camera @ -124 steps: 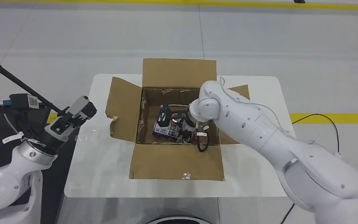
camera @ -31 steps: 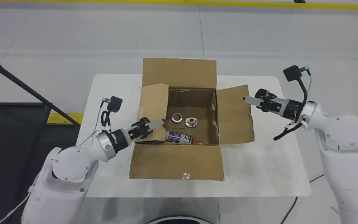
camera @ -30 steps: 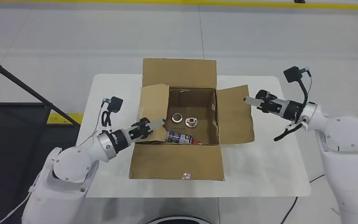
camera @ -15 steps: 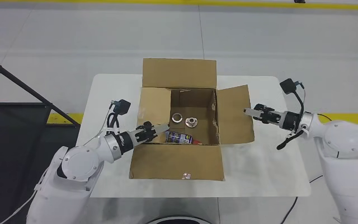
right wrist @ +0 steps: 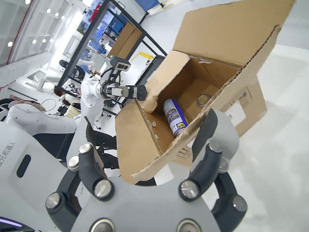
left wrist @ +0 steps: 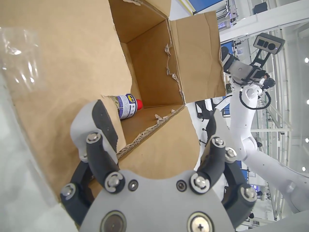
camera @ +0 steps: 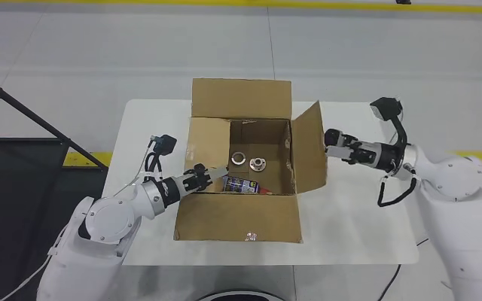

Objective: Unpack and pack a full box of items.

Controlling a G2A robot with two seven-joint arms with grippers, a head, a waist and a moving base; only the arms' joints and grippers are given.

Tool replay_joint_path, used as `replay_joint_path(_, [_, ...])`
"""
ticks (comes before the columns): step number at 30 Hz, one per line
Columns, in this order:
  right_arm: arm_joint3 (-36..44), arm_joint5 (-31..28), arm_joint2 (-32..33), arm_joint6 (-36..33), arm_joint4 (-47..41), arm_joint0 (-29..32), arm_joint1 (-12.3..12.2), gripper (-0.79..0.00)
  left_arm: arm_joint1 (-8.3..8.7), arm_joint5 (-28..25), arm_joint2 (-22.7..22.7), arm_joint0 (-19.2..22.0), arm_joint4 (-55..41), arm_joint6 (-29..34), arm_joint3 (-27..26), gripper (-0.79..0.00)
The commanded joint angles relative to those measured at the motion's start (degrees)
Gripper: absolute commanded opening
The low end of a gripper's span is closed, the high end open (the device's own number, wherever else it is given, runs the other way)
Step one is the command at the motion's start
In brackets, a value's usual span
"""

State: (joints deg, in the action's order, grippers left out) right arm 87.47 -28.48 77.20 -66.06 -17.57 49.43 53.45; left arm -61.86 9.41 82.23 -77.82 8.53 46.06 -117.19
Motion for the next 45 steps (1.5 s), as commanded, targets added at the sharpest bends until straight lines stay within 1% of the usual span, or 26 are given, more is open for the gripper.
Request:
replay_joint_path(1, [-1.48,-1.28,-2.59,-0.76,-1.34,-2.13,0.47,0.000,0.03,0.08,0.04,-0.07,-0.03,-0.19,0.03,0.000])
replay_joint_path(5, [-5.96,-2.92,-9.76,-2.28,-3.09,-7.54,2.07,0.000,0.11,0.29,0.14,-0.24,-0.19,-0.47,-0.03,0.000])
replay_joint_path(9, [-11.40,-6.06,-16.51,-2.04,-5.88,-12.53,4.18,0.000,0.18,0.51,0.39,-0.28,-0.42,-0.91,-0.28,0.000])
replay_joint_path(16, [-19.65,-8.43,-27.14,-1.32,-8.41,-19.18,8.11,0.000,0.24,0.86,1.65,-0.40,-1.60,-3.14,-0.56,0.000])
replay_joint_path(20, [-22.35,-9.08,-31.51,-0.67,-8.72,-21.76,9.75,0.000,0.23,1.59,4.14,-0.13,-5.96,-3.97,-0.44,0.000])
replay_joint_path(25, [-24.11,-8.79,-36.09,-0.96,-8.47,-24.39,11.17,0.000,0.41,1.76,8.69,0.20,-11.60,-3.73,0.72,0.000])
replay_joint_path(29, [-24.51,-8.30,-39.11,-1.46,-8.21,-25.90,11.81,0.000,0.83,0.33,12.63,-0.75,-14.98,-0.27,1.42,0.000])
replay_joint_path(36, [-24.90,-8.31,-42.47,-1.44,-8.55,-27.75,12.06,0.000,1.95,-5.69,20.08,-3.47,-23.40,14.23,4.68,0.000])
replay_joint_path(39, [-24.84,-8.26,-43.34,-1.49,-8.71,-28.63,11.99,0.000,2.51,-8.12,22.68,-4.36,-24.02,19.46,5.01,0.000])
replay_joint_path(41, [-24.85,-8.29,-43.62,-1.46,-8.63,-29.38,11.88,0.000,2.76,-9.27,23.67,-4.60,-23.08,20.70,5.01,0.000])
replay_joint_path(45, [-24.92,-8.23,-43.68,-1.52,-8.55,-29.65,11.84,0.000,2.76,-9.27,23.67,-4.60,-23.08,20.70,5.01,0.000])
